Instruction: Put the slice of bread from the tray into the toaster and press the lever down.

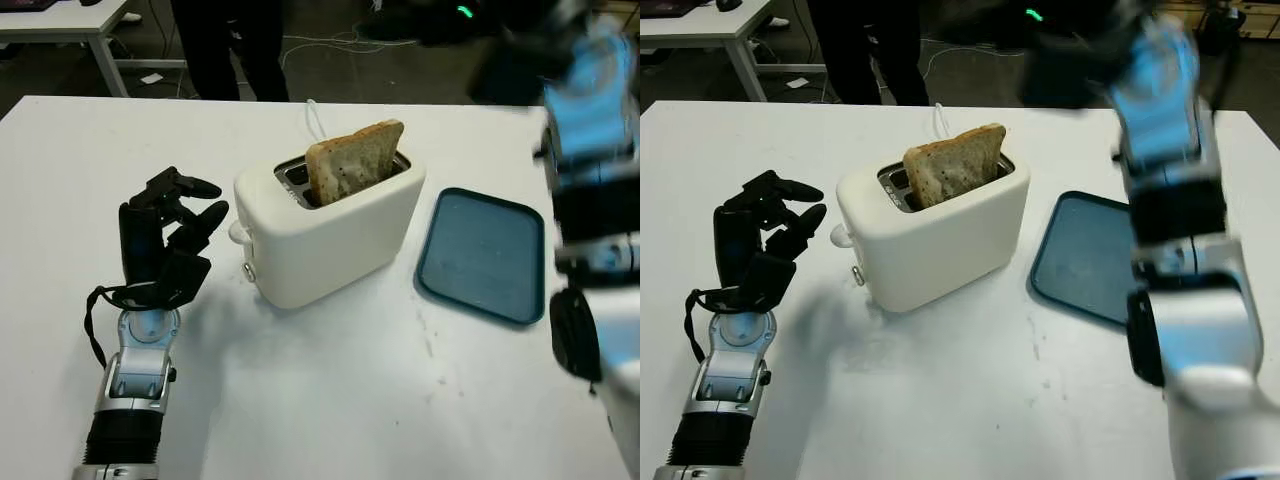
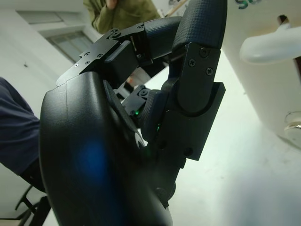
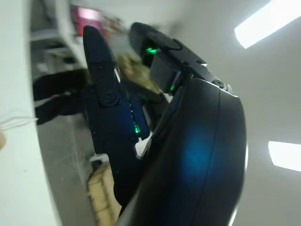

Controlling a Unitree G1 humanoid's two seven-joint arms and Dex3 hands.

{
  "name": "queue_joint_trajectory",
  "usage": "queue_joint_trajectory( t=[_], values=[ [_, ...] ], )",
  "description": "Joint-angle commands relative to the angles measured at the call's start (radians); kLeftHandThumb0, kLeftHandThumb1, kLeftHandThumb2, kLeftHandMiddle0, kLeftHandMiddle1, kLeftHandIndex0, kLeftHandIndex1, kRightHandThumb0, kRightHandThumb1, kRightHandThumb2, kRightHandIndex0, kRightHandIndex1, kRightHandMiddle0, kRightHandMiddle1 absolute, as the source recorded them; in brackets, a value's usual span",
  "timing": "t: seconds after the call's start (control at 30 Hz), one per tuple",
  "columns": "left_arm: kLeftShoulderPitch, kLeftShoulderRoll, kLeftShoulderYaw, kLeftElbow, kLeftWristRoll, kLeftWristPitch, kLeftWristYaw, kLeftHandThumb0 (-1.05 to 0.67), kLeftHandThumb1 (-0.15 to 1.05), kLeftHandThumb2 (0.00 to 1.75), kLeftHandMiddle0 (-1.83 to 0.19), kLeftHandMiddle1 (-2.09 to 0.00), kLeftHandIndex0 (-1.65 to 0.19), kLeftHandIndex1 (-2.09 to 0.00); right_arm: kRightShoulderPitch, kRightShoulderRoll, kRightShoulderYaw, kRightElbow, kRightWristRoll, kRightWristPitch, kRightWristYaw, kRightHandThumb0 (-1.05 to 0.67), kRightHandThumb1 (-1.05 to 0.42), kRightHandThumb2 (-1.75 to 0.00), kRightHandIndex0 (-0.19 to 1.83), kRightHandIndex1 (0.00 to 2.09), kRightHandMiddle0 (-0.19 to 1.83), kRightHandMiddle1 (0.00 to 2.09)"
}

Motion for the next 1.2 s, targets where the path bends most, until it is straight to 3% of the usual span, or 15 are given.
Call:
queue_joint_trajectory(
  t=[0.0,0.23,0.4,0.67,0.83,1.17],
  values=[
    [-0.023,0.029,0.003,0.009,-0.001,-0.042,-0.014,-0.94,0.92,0.18,-0.97,-1.46,-0.83,-1.03,0.149,0.030,-0.041,-0.038,0.061,-0.025,-0.035,-0.26,-0.92,-0.12,1.00,0.66,1.04,0.12],
    [-0.048,0.072,0.009,0.025,-0.008,-0.093,-0.046,-0.94,0.92,0.16,-0.98,-1.48,-0.87,-1.02,0.528,0.149,-0.091,-0.245,0.208,-0.005,-0.068,-0.34,-0.92,-0.15,1.02,0.40,1.03,0.02],
    [-0.040,0.088,0.018,0.009,-0.016,-0.089,-0.064,-0.90,0.92,0.16,-0.97,-1.43,-0.89,-1.01,0.634,0.268,-0.106,-0.263,0.157,-0.060,-0.211,-0.38,-0.92,-0.12,1.14,0.36,1.09,0.02],
    [-0.027,0.172,0.026,-0.009,-0.009,-0.103,-0.137,-0.84,0.92,0.26,-0.96,-1.43,-0.88,-1.03,0.662,0.391,-0.107,-0.215,0.085,-0.089,-0.414,-0.43,-0.92,-0.14,1.22,0.27,1.13,0.02],
    [-0.033,0.270,0.026,-0.025,-0.004,-0.134,-0.230,-0.85,0.92,0.21,-1.02,-1.40,-0.94,-0.94,0.642,0.386,-0.103,-0.179,0.068,-0.083,-0.440,-0.46,-0.92,-0.18,1.22,0.27,1.14,0.01],
    [-0.038,0.450,0.006,-0.173,-0.007,-0.037,-0.502,-0.90,0.92,0.28,-1.15,-1.56,-1.10,-0.54,0.621,0.378,-0.098,-0.193,0.086,-0.048,-0.423,-0.49,-0.92,-0.15,1.23,0.27,1.17,0.01]
  ],
)
